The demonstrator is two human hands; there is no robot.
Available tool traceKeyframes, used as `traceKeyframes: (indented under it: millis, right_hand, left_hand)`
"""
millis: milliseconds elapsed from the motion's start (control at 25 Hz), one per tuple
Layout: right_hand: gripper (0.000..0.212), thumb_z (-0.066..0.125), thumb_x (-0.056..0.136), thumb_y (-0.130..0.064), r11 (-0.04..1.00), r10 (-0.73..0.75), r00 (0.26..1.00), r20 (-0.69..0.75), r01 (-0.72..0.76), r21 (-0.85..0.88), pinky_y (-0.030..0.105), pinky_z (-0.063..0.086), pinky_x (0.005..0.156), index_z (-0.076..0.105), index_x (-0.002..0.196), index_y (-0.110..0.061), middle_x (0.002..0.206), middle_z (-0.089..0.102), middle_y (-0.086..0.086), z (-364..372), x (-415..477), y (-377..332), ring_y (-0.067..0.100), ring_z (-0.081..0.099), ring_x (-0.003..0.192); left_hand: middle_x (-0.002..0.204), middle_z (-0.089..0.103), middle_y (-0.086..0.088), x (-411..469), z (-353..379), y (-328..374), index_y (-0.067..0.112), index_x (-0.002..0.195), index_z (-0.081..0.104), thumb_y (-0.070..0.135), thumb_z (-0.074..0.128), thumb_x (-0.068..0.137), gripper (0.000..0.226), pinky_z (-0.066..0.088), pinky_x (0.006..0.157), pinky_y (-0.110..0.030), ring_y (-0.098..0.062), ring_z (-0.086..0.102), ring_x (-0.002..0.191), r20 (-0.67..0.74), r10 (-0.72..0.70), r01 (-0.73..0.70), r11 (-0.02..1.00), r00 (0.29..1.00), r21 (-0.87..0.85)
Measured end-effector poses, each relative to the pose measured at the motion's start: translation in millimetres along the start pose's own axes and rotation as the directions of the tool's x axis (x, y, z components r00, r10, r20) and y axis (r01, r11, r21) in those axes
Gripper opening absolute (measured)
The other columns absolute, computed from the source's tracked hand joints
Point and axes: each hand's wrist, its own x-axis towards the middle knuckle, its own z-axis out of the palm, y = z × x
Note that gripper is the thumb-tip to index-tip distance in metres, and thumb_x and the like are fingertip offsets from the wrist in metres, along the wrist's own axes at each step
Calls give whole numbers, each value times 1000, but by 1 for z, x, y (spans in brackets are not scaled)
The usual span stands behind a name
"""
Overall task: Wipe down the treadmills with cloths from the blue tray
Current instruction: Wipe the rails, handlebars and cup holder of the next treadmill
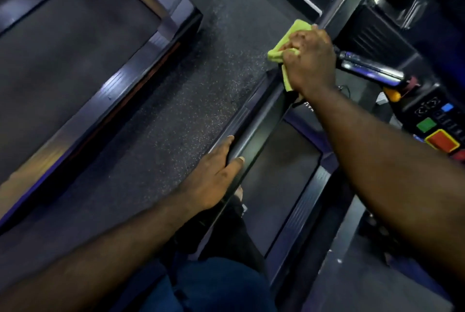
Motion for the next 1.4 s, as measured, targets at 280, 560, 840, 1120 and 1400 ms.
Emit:
traceKeyframes:
  millis: [280,560,840,1120,1400]
  right_hand:
    - [34,55,83,-40,908,-388,895,221,412,-75,44,46,102,81,95,-22,111,77,-1,-11,-47,-12,32,64,119]
    - [47,45,95,-47,775,-220,830,512,468,-426,39,53,85,79,104,-16,100,75,16,-18,-2,-56,37,69,99]
    - [67,33,87,-58,648,-45,727,685,543,-533,46,55,99,69,123,-14,132,67,19,-13,61,-64,40,65,118]
    - [46,43,100,-50,673,-308,584,751,692,-262,38,53,80,74,114,-19,104,72,13,-20,-55,-107,33,71,103]
    - [46,43,89,-47,813,-388,838,384,508,-286,42,44,104,81,102,-26,113,77,-1,-12,-58,-44,30,62,123]
  left_hand:
    - [170,22,14,-4,-1,-2,31,167,18,49,45,108,67,12,115,-16,-1,21,153,-3,32,-32,999,999,25]
    - [172,21,11,0,5,-14,26,167,19,55,44,105,73,14,125,-23,-2,19,156,-33,82,-82,997,996,-4]
    - [170,29,8,1,11,-21,26,165,24,67,39,101,78,24,126,-32,-6,29,154,-69,101,-101,995,992,10]
    - [158,49,4,-1,5,-19,30,156,40,76,36,91,80,39,117,-44,-17,47,142,-71,64,-62,998,995,33]
    - [169,32,7,-1,6,-13,26,165,29,58,48,103,72,21,118,-22,-8,30,153,-103,48,-43,997,993,59]
